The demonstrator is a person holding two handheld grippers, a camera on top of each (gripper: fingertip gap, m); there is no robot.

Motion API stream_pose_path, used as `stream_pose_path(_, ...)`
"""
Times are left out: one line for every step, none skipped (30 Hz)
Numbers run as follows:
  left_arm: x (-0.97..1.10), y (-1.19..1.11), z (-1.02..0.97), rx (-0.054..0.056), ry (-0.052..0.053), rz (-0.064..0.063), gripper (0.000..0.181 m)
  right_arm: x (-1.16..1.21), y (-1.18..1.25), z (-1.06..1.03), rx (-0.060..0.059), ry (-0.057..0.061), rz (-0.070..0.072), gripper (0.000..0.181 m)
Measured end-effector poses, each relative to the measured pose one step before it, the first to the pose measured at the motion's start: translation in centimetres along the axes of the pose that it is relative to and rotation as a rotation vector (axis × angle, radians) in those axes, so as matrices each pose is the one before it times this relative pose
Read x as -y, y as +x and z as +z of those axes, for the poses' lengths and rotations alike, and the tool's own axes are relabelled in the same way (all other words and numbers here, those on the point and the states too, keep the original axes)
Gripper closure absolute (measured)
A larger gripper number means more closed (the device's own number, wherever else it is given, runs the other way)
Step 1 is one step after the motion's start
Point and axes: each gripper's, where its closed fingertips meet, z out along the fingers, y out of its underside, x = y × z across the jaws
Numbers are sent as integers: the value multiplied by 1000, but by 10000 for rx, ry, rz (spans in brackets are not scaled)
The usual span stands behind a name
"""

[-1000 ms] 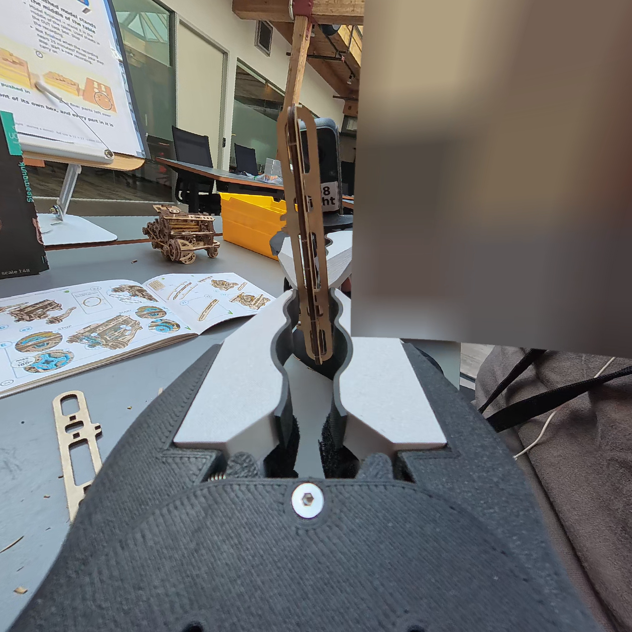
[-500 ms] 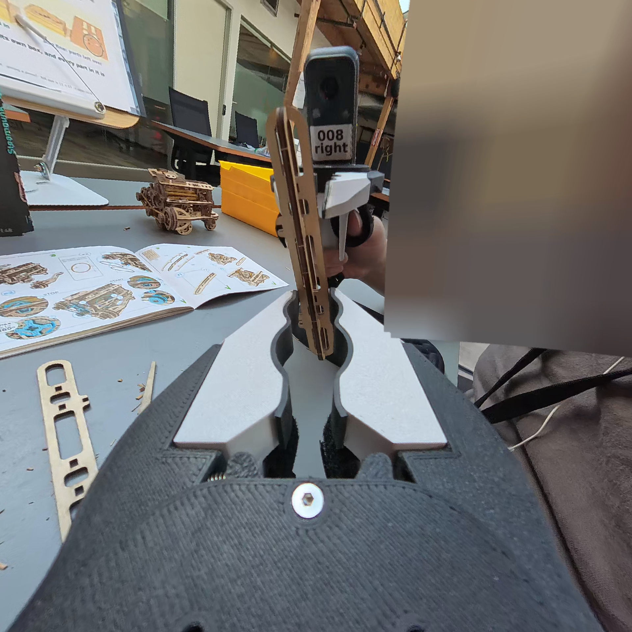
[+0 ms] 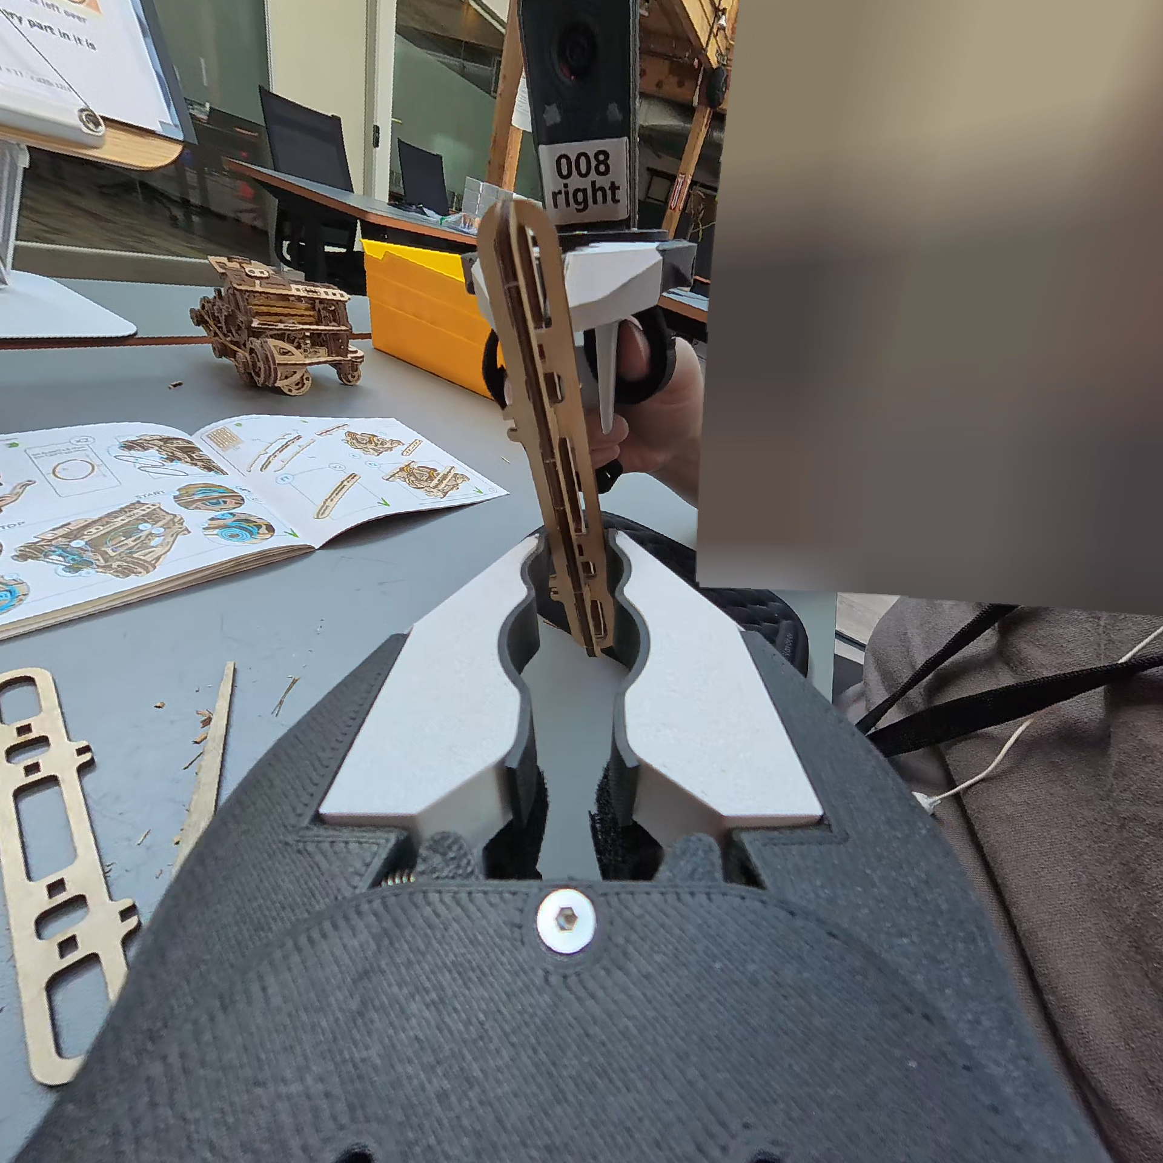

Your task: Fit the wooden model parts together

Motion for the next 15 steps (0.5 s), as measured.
stream_pose_path(-8,-12,6,-17,11,-45,166,-117,97,7,-13,-58,48,181)
stream_pose_path(25,-58,-9,-4,27,-55,166,-162,116,28,-11,-78,63,179)
stream_pose_path(6,-125,-33,39,6,-49,166,-139,156,9,-35,-46,101,179)
stream_pose_path(-66,-97,-28,33,-30,-11,166,-6,31,-28,18,51,48,181)
stream_pose_path(-107,-61,-4,21,-53,7,166,-115,6,15,12,-62,52,181)
stream_pose_path(-29,-116,-9,70,-1,6,165,-104,-38,44,25,-77,0,181)
stream_pose_path(98,-156,-35,112,74,12,156,3,-25,18,-16,-1,-87,181)
stream_pose_path(216,-134,-106,90,121,9,146,-62,66,14,-73,-41,-65,181)
stream_pose_path(330,-132,-181,72,150,-12,143,-93,0,16,15,-51,-4,181)
stream_pose_path(494,-122,-211,41,194,-34,143,-82,-73,46,78,-28,58,181)
stream_pose_path(606,11,-220,-54,232,-33,144,-31,-39,41,46,23,42,181)
stream_pose_path(687,90,-183,-93,260,-18,145,-77,-44,69,44,-4,7,181)
stream_pose_path(678,92,-144,-86,249,22,148,-134,-87,90,65,-48,-7,181)
stream_pose_path(557,55,-93,-54,179,66,152,-51,-96,87,40,-7,-43,181)
stream_pose_path(429,-31,-53,10,112,100,157,-40,-119,77,35,-12,-63,181)
